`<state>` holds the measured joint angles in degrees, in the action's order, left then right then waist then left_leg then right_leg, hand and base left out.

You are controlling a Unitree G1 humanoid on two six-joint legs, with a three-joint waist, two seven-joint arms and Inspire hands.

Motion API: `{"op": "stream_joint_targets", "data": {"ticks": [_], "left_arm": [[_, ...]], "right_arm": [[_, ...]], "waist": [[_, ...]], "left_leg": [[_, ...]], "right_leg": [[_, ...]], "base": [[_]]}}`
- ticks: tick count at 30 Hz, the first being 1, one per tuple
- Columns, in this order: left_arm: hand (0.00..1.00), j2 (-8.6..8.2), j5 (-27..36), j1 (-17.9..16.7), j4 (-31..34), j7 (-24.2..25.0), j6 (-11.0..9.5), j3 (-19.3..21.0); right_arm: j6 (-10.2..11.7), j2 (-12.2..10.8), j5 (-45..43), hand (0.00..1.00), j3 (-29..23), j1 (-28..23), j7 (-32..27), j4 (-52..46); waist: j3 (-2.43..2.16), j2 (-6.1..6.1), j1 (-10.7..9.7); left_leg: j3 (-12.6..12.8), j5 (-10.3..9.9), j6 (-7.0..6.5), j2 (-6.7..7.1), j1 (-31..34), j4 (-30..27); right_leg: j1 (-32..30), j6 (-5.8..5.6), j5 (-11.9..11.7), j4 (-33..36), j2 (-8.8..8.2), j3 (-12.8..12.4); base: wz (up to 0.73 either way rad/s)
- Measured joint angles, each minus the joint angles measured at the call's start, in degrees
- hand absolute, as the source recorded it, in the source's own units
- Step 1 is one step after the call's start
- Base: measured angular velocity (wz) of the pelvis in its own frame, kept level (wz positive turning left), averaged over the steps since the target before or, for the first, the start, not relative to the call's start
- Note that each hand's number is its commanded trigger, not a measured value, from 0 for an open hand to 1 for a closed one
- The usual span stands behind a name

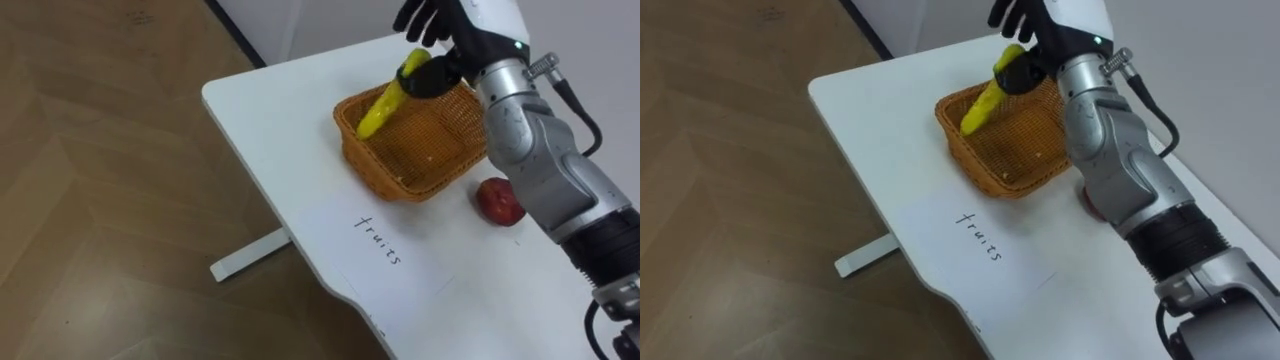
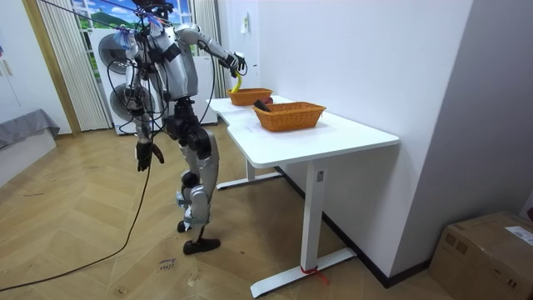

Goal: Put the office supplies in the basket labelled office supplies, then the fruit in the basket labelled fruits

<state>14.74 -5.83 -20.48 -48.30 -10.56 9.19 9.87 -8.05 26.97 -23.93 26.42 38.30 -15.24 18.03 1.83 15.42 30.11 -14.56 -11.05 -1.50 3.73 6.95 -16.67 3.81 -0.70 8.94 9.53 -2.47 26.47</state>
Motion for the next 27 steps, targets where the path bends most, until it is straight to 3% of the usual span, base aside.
{"op": "stream_joint_targets", "data": {"ticks": [17,23,27], "left_arm": [[0.0,0.05,-0.1,0.0,0.6,0.0,-0.9,0.0],[0.0,0.4,0.1,1.0,0.6,-0.1,-1.1,-2.3],[0.0,0.55,0.1,0.9,0.6,-0.3,-1.1,-3.0]], "right_arm": [[0.9,0.0,0.1,0.0,1.0,0.0,-2.3,0.8],[1.3,0.0,1.1,0.0,4.3,0.0,-2.3,1.7],[1.9,0.0,1.4,0.0,4.3,0.0,-2.3,1.8]], "waist": [[-0.02,0.22,-0.1],[0.4,-0.37,-0.5],[0.38,-0.48,-0.7]], "left_leg": [[1.3,0.0,-0.01,-0.14,-0.6,0.0],[1.8,0.0,-0.09,-0.08,-0.5,-0.2],[1.8,0.1,-0.16,-0.04,-0.6,-0.2]], "right_leg": [[0.1,0.0,0.0,0.0,-0.09,-1.3],[0.0,-0.01,0.0,0.0,-0.39,-1.3],[0.0,-0.01,0.0,0.0,-0.44,-1.3]], "base": [[-0.04],[-0.06],[0.0]]}}
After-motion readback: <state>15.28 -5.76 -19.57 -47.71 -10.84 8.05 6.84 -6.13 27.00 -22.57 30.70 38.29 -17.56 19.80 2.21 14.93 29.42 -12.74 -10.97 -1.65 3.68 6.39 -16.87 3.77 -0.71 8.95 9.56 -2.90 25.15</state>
